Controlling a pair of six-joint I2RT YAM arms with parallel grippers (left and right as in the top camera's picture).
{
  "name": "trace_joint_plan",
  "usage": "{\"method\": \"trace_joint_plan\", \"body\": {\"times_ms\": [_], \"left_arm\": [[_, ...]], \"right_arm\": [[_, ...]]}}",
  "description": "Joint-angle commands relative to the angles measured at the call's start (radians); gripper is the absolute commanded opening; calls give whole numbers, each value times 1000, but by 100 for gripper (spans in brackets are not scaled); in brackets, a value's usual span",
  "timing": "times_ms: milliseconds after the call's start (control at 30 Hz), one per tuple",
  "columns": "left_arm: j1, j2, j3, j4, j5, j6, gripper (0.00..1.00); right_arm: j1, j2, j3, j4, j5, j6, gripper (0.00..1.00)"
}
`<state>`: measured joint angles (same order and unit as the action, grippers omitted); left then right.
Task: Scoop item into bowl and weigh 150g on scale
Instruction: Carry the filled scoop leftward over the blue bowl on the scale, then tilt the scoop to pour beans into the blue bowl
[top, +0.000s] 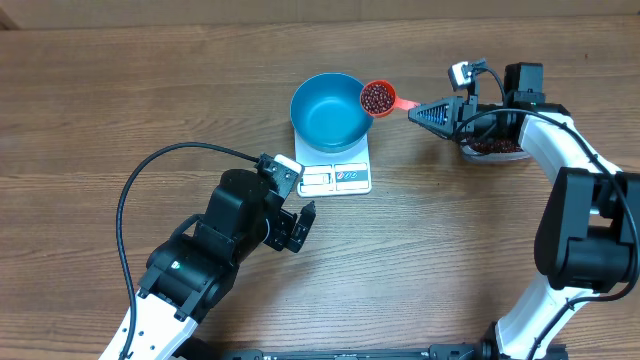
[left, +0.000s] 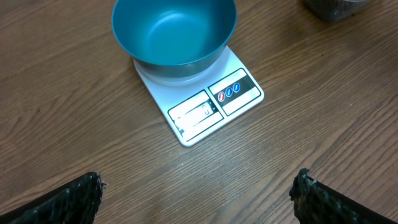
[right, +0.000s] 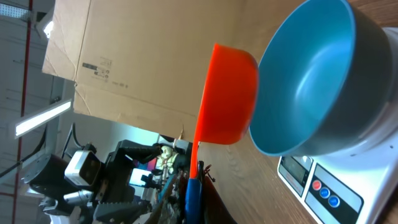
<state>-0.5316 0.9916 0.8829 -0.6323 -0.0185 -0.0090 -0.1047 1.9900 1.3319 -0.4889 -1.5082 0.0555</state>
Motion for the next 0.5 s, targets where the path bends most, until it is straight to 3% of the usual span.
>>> {"method": "trace_joint_plan", "body": {"times_ms": [0, 300, 467], "left_arm": [[-6, 2, -6, 0, 12, -16, 99], [-6, 2, -6, 0, 12, -16, 100], [-6, 2, -6, 0, 12, -16, 99]], "right_arm": [[34, 9, -4, 60, 19, 135, 4], [117, 9, -4, 195, 88, 180, 4], [161, 9, -4, 230, 277, 180, 4]]}}
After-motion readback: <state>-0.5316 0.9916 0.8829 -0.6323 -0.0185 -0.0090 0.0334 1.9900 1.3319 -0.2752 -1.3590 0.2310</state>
